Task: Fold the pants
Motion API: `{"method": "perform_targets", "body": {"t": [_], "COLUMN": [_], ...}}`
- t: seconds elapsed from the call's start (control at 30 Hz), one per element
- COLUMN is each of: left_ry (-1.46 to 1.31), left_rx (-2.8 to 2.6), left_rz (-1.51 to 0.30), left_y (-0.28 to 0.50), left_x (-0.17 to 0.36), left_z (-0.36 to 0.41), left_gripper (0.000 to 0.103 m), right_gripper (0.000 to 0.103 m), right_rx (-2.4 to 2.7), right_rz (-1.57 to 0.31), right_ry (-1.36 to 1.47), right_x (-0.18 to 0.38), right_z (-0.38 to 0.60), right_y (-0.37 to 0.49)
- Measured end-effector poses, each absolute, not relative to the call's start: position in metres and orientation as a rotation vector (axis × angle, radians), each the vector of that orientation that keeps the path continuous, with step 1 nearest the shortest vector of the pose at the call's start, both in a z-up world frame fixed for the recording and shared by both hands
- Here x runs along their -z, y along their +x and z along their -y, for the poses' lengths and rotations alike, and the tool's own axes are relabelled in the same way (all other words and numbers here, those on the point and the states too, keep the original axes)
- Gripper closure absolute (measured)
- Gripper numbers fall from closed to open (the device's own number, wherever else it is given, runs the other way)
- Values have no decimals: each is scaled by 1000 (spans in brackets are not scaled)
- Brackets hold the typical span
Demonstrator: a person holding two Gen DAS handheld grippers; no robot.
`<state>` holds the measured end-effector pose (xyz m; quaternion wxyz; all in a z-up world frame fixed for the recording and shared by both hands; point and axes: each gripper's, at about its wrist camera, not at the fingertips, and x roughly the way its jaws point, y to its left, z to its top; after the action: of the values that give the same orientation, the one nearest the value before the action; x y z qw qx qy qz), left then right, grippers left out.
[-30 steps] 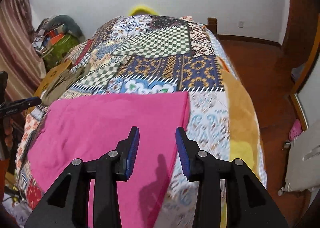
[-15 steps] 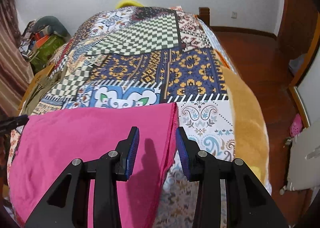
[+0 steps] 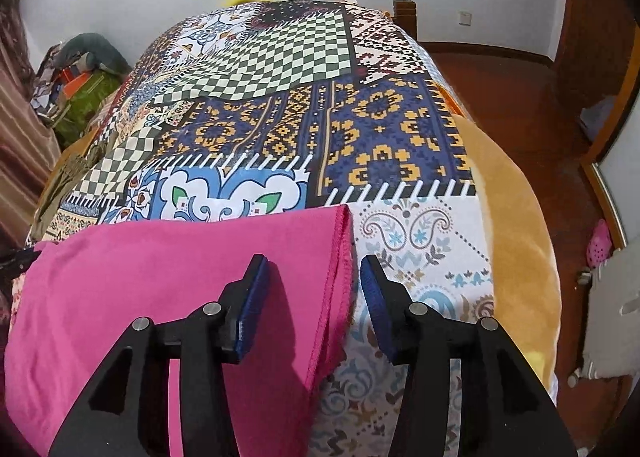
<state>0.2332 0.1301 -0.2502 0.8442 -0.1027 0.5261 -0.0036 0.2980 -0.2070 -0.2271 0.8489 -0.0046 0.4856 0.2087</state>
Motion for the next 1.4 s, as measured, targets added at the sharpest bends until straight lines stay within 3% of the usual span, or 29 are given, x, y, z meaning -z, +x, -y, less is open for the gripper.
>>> {"method": "perform_targets", "body": {"t": [0.3,0.37,0.43,0.5,0.57,0.8,1.27,1.33,1.4], "left_ry": [-194,-210,-220,-230,-238,-194,-85,-63,-47], "left_rx": [23,51,54,52,47,6,-58,-59,-64], "left_rz": [-1115,-1096,-1091,-1085,-1069,-1014,-1078,-1069,-1043], "left_y": [241,243,244,244,242,239,238,234,229], "left_x": [251,252,254,253,251,239,245,237,222], "left_z": [-125,-126,-128,-130,-132,-133,-126,-123,-123], "left_gripper": [79,85,91,96,98,99,97,96,94], "right_gripper": [59,59,68,88,93,98,98,90,71], "right_rx": [-494,-493,-484,-474,-469,-459,-421,-416,-425], "right_rz": [-1015,-1008,-993,-981,-966,-897,-965,-969,-937], "right_ry": [-32,-31,-41,-56,-63,-125,-153,-148,-139], "right_x": [231,232,232,231,230,221,224,217,206], "right_z": [194,193,192,192,193,194,197,197,198], "right_y": [295,296,296,298,299,297,301,301,296]}}
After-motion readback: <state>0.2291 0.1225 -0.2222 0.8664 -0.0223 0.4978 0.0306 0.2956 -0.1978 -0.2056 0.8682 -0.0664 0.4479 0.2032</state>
